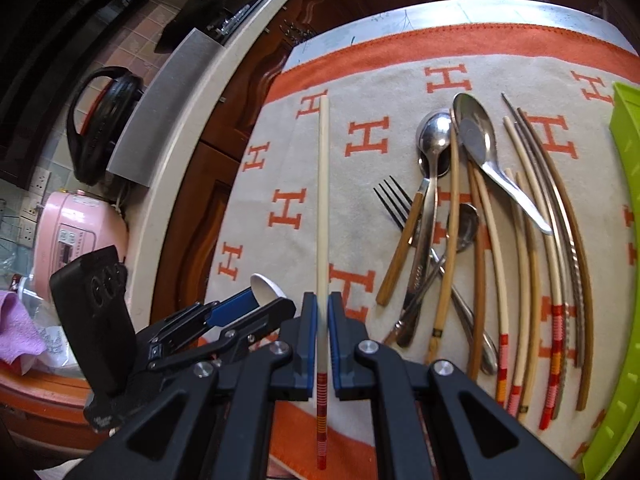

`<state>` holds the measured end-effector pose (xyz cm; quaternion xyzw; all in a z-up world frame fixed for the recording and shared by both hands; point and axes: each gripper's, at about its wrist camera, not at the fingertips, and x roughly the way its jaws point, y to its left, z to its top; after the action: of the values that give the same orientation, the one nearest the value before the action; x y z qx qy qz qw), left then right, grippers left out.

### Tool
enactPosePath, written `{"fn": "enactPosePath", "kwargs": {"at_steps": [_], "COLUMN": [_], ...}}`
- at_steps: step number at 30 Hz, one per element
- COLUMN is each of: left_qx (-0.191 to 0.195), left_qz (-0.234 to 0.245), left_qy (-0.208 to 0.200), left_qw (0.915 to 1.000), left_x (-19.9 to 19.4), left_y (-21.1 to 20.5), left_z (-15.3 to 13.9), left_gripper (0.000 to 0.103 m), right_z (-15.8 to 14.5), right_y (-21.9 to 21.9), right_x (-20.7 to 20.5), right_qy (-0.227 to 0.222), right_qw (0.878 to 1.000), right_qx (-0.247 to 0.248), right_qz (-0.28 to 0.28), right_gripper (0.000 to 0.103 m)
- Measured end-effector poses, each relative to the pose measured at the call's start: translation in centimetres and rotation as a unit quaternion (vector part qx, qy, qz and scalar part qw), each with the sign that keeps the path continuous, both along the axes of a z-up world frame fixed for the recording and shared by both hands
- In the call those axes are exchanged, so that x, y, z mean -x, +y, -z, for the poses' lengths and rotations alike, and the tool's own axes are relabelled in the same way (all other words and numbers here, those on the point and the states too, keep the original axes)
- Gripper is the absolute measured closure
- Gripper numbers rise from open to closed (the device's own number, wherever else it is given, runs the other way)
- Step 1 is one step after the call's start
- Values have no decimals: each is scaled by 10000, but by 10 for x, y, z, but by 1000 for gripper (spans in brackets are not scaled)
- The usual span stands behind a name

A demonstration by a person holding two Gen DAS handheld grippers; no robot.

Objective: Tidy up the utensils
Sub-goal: 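Carry the ceramic spoon into the green tray with the left tool while the right tool places the chopstick there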

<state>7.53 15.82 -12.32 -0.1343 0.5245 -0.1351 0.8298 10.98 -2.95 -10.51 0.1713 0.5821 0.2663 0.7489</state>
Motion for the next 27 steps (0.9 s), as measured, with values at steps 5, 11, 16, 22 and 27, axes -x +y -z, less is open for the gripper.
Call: {"fn": "enactPosePath", "kwargs": {"at_steps": [5,11,16,22,27], "left_qx": [147,262,237,208,226], "left_qz": [159,319,534,1101,1635], "left_qy": [-145,-180,-173,-254,-295], "left_qw": [9997,9990,9981,9934,9858], "left_x": [7,5,-6,-10,-7], "left_y": [-14,-44,-86,-154,-212], "left_z": [-24,-53,-70,-89,-109], "left_gripper": [68,68,68,69,69], "right_z": [-20,-34,-42,-53,-50], "right_y": [-33,-88,-144,-209,-233], "right_x": [17,36,44,46,41], "right_qy": [-173,-346,-516,-714,-846], "right_qw": [9996,9975,9909,9779,9665], "right_qx": [-132,60,483,845,1490], "right_qz": [176,618,1150,1774,1911], "right_gripper": [98,98,98,98,98]}}
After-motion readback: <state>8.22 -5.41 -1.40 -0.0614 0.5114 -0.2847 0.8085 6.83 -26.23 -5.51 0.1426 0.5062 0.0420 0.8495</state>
